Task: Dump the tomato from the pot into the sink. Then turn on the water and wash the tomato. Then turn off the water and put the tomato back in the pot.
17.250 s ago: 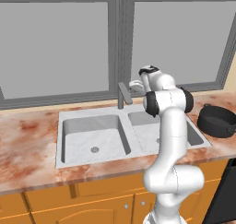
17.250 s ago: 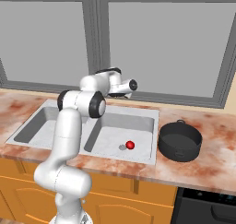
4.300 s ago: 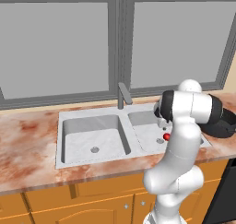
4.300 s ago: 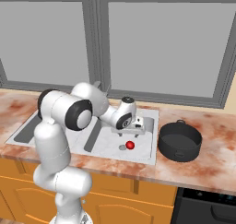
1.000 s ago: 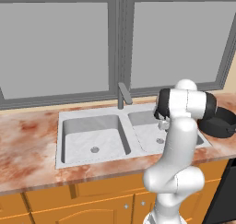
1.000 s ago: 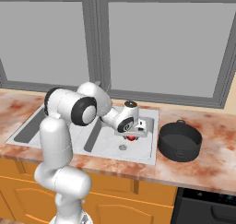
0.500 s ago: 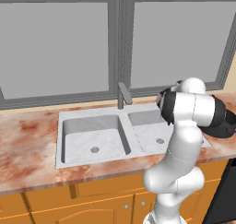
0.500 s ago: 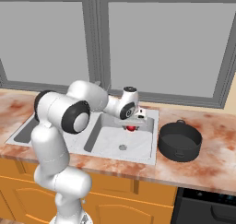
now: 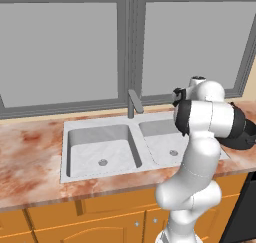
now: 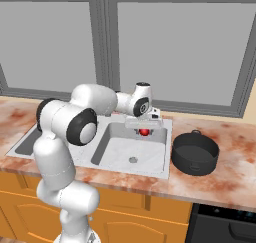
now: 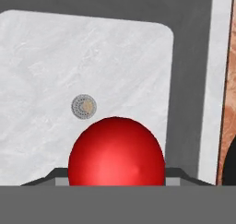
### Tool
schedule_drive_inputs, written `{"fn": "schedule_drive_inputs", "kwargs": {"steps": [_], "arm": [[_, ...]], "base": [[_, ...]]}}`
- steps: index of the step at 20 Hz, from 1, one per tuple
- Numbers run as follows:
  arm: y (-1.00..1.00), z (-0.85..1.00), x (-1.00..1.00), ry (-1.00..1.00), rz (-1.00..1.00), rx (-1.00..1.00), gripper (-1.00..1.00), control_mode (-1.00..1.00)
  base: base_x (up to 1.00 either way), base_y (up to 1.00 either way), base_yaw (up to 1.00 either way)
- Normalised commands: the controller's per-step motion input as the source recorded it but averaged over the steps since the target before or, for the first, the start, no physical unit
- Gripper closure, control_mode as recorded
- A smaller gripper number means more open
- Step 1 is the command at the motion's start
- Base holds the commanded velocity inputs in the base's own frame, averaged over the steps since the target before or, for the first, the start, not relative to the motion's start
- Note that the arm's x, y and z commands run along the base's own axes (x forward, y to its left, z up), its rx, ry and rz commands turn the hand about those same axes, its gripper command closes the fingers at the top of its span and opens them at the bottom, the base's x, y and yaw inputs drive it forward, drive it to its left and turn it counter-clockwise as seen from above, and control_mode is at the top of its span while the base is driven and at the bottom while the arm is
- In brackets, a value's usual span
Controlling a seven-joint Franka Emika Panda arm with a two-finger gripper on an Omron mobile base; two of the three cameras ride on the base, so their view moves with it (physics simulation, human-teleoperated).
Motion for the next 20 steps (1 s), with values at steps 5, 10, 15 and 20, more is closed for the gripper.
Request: {"fn": "schedule_drive_inputs", "kwargs": {"steps": [5,10,15,20], "arm": [[-0.29,0.30,0.03,0.07,0.00,-0.01,1.00,-1.00],[-0.34,0.28,0.00,0.01,0.00,0.00,1.00,-1.00],[-0.36,0.20,0.00,0.00,0.00,0.00,1.00,-1.00],[-0.47,0.01,0.00,0.00,0.00,0.00,1.00,-1.00]], "base": [[0.00,0.00,0.00],[0.00,0.00,0.00],[0.00,0.00,0.00],[0.00,0.00,0.00]]}}
